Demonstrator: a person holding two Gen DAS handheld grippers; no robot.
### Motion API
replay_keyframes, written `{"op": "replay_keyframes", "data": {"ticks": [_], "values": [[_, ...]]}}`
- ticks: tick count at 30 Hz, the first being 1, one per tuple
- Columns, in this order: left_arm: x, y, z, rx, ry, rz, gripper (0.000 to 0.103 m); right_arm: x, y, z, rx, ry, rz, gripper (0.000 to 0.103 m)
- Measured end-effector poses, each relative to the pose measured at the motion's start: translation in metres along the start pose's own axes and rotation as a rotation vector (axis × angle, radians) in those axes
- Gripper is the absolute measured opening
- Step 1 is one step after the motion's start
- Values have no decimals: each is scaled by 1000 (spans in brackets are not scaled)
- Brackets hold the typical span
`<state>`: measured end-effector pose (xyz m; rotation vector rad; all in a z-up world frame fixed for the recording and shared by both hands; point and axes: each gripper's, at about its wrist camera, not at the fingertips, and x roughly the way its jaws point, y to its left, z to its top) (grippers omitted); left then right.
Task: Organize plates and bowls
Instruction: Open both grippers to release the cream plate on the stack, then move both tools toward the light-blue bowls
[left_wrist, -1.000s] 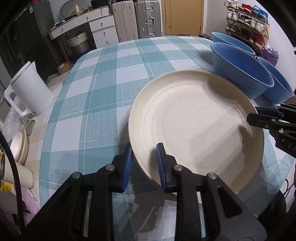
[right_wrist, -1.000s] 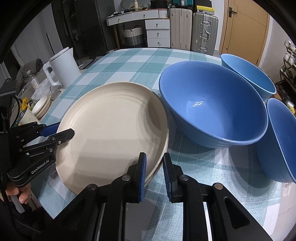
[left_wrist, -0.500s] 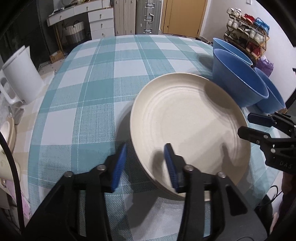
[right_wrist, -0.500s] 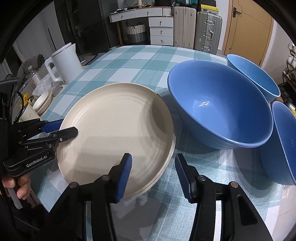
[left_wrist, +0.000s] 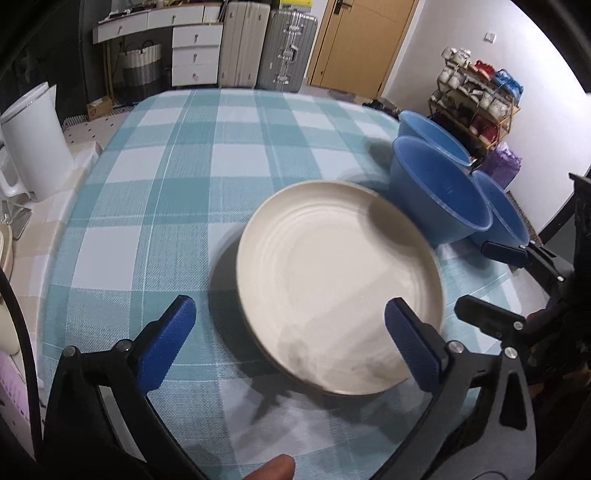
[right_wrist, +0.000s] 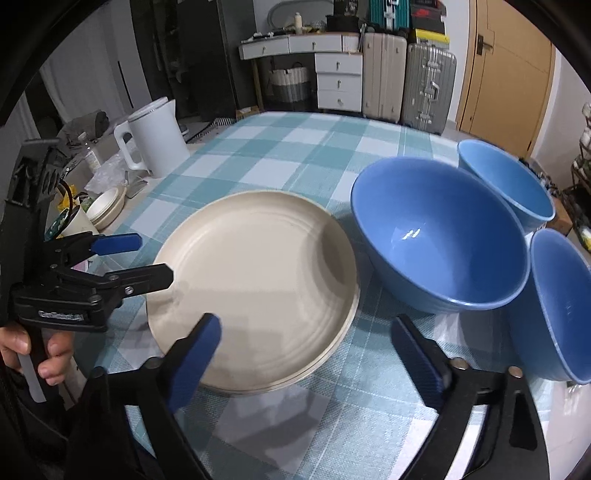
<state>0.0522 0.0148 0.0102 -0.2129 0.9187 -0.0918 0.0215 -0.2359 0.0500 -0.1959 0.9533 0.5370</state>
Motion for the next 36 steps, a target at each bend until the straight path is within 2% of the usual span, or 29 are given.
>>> {"op": "replay_keyframes", "data": {"ticks": [6, 14, 20, 36], "values": [[-3, -20, -2, 21, -9, 18, 102, -21, -10, -5, 9, -51, 14, 101], [-12, -51, 1, 55, -30, -49, 102, -58, -44, -14, 79, -116, -25, 101], [-12, -72, 10, 62, -36, -66, 102, -77, -82, -18, 166, -146, -55, 102], [-9, -108, 80, 83, -69, -48, 102, -116, -147, -7, 229, -182, -114, 102]]}}
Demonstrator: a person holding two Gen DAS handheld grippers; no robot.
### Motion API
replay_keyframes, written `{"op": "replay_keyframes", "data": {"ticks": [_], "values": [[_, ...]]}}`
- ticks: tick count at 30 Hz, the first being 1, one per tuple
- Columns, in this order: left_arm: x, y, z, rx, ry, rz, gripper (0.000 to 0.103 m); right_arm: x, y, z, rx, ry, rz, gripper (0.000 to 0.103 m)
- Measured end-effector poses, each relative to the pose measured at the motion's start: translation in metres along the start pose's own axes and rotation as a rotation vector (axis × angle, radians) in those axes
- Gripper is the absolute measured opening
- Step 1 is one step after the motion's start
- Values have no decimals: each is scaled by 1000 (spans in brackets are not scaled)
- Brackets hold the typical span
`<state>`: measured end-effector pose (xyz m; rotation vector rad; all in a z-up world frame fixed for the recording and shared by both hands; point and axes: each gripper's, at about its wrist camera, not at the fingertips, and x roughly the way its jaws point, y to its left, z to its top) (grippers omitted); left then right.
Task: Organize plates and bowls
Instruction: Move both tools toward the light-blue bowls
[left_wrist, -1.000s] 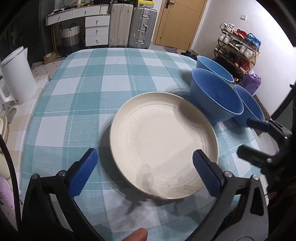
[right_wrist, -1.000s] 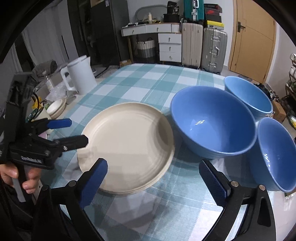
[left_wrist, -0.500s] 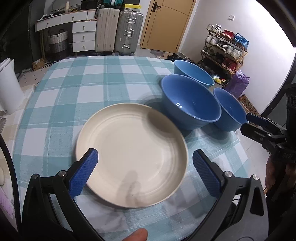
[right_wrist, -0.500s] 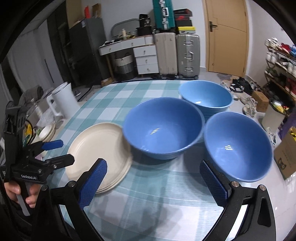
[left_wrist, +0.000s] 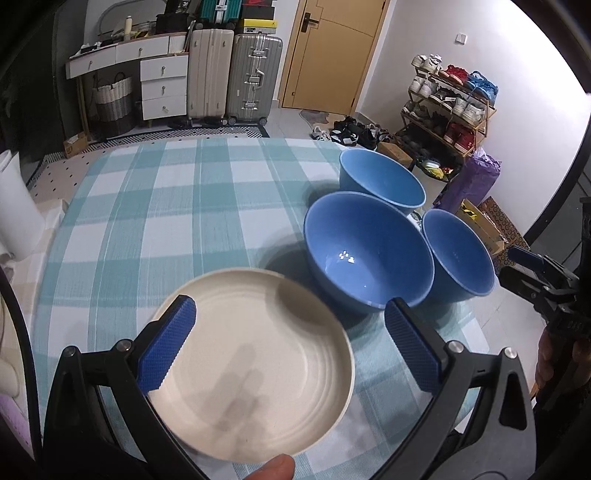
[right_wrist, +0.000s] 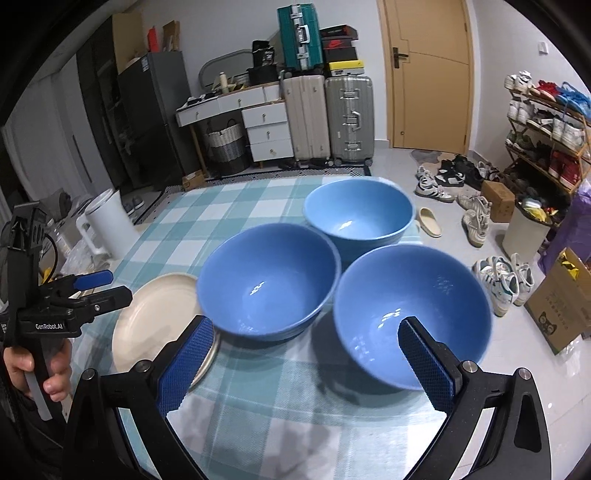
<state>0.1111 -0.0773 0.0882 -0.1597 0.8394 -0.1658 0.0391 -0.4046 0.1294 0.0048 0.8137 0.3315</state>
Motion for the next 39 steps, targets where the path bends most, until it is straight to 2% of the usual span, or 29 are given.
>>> {"op": "replay_keyframes", "data": {"ticks": [9, 17, 28, 39], "values": [[23, -15, 39, 18, 13, -6, 102, -4, -38, 28, 49, -14, -37, 102], [45, -17, 62, 11, 33, 18, 102, 3, -56, 54, 66, -19, -54, 102], [66, -16, 90, 8, 40, 39, 102, 20, -69, 85, 72, -15, -69, 102], [88, -37, 116, 38, 57, 22, 102, 30, -79, 105, 76, -16, -81, 102]]}}
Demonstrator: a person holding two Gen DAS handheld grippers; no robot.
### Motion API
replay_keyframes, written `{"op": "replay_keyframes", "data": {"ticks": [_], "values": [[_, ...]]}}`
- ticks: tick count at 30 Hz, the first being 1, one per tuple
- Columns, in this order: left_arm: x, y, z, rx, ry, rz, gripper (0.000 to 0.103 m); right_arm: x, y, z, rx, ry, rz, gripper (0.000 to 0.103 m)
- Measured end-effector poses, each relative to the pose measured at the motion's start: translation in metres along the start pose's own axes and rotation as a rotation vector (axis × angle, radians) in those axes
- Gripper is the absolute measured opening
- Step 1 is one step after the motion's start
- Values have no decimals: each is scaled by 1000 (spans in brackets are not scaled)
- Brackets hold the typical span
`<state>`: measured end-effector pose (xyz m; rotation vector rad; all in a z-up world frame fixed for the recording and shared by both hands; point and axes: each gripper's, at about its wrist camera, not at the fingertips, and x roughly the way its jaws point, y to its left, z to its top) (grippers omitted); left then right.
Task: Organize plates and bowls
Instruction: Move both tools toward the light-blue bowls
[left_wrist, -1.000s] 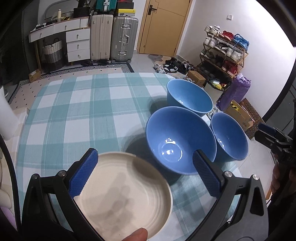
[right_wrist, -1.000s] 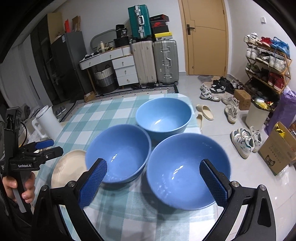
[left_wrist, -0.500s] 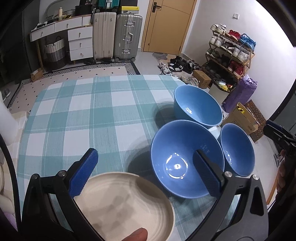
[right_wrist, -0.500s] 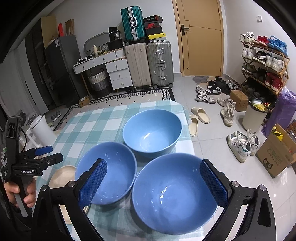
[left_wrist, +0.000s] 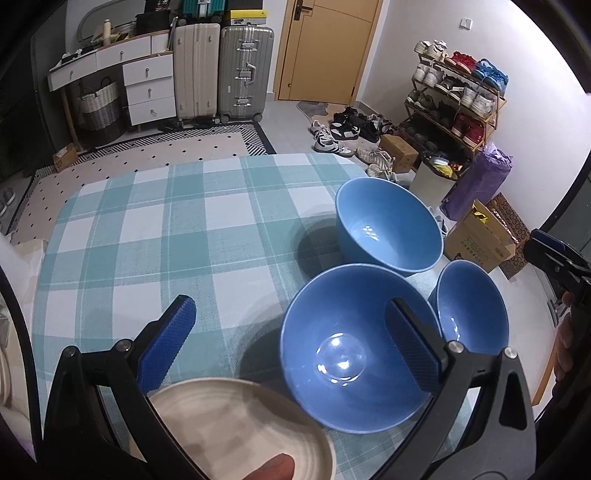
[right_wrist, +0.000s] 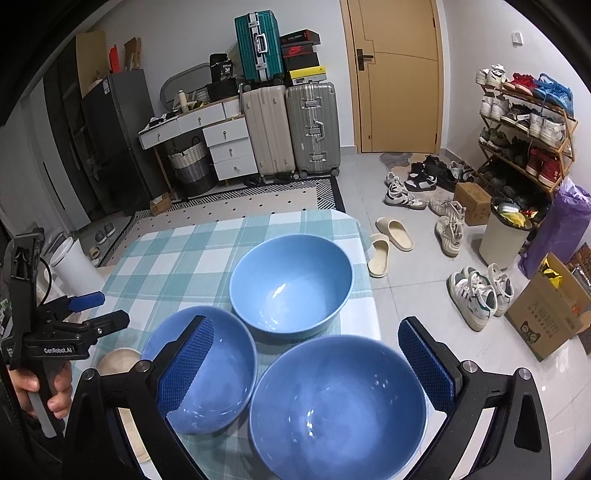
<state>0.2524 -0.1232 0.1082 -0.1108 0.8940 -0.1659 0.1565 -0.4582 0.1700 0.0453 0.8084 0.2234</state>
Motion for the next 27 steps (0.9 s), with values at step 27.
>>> {"op": "replay_keyframes", "data": {"ticks": [27], "values": [[73, -29, 52, 28, 59, -2, 102, 58, -32, 38, 37, 64, -6, 102]]}}
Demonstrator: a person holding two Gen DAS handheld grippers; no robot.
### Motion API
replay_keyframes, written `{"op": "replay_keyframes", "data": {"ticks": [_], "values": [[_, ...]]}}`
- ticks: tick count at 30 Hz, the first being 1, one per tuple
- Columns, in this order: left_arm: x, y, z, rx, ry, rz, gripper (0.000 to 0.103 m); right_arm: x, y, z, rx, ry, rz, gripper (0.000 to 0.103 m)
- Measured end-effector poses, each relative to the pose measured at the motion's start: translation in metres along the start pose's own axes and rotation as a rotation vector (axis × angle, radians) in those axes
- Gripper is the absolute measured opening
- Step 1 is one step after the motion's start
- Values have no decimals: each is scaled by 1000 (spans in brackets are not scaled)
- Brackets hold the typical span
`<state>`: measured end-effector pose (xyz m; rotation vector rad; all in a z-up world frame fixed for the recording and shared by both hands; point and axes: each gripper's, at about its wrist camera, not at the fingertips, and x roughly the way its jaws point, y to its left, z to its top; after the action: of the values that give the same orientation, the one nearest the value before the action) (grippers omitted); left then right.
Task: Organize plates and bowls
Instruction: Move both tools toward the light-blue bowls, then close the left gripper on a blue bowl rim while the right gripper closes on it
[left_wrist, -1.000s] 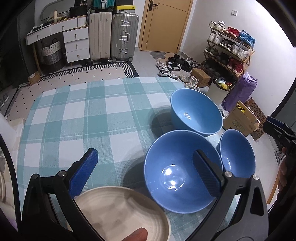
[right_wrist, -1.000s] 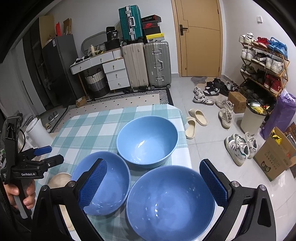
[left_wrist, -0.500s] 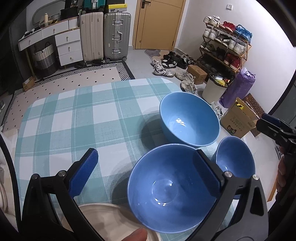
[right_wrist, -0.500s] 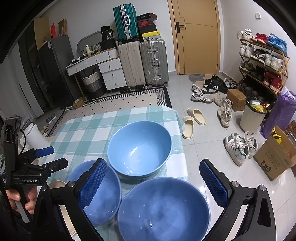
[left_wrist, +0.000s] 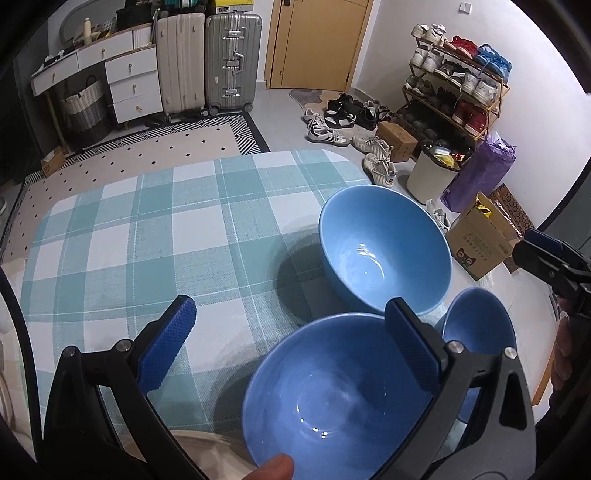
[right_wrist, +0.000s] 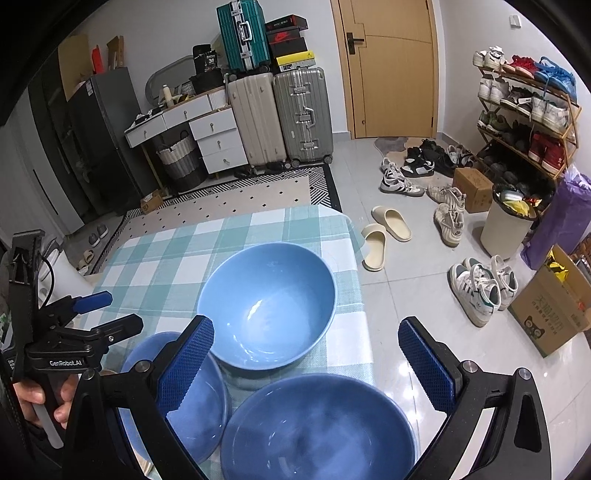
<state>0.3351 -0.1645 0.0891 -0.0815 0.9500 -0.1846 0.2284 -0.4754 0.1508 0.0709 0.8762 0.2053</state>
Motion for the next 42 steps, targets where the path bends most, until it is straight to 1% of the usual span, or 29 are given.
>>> {"op": "replay_keyframes", "data": {"ticks": [13, 21, 28, 32, 34, 36, 39, 41, 42], "values": [[45, -1, 18, -20, 52, -6, 102, 36, -13, 9, 12, 55, -13, 102], [66, -5, 25, 2, 78, 9, 101, 58, -19, 10, 18, 85, -12, 102], [80, -11, 28, 29, 96, -6, 90, 77, -24, 9, 27, 108, -2, 101], [91, -15, 29, 40, 113, -12, 84, 88, -28, 9, 34, 126, -3, 96], [96, -16, 30, 39, 121, -17, 82, 94, -30, 9, 40, 135, -2, 91], [101, -17, 30, 35, 126, -21, 79, 100, -32, 7, 44, 150, 2, 84], [106, -20, 31, 31, 133, -34, 75, 109, -33, 5, 46, 168, 7, 81], [110, -22, 30, 35, 146, -37, 66, 113, -34, 3, 43, 176, 13, 78], [112, -23, 30, 37, 154, -38, 64, 115, -34, 3, 43, 178, 16, 77]]}}
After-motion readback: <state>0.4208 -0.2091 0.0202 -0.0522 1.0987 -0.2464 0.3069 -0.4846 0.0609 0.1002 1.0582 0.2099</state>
